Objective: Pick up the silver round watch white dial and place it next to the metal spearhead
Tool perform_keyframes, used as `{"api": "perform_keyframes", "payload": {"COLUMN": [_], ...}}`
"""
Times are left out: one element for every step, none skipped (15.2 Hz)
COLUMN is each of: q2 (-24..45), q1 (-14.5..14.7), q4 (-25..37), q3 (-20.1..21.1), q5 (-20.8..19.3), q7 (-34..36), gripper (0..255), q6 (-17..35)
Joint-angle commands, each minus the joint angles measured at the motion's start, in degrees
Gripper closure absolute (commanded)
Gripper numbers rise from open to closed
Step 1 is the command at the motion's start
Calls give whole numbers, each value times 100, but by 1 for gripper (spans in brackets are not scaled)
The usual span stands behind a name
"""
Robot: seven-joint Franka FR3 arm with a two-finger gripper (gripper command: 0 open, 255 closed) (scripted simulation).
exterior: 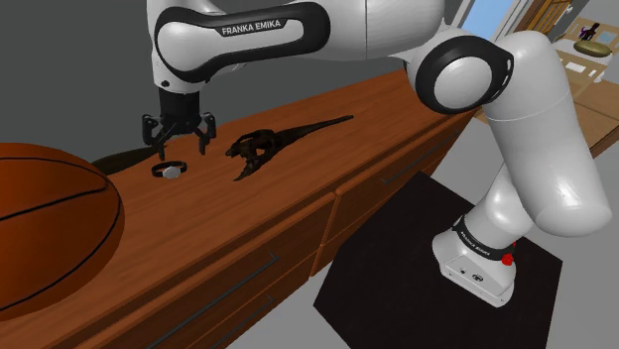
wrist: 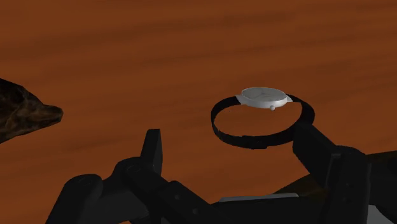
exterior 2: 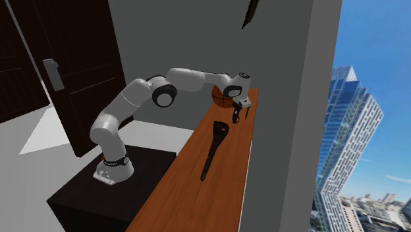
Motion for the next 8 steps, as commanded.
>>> {"api": "perform_keyframes", "payload": {"q2": [0, -56, -103, -139, -159, -159, -162, -160], "q1": [0, -22, -42, -61, -75, -75, -76, -75], "q4": [0, 90, 198, 323, 437, 437, 432, 435], "q3": [0, 0, 0, 0, -1, -1, -1, -1], "q5": [0, 1, 2, 2, 0, 0, 1, 1], "q7": [0, 3, 6, 11, 16, 16, 16, 16], "gripper": [0, 0, 0, 0, 0, 0, 0, 0], "q6": [0, -149, -305, -470, -605, -605, -603, -604]}}
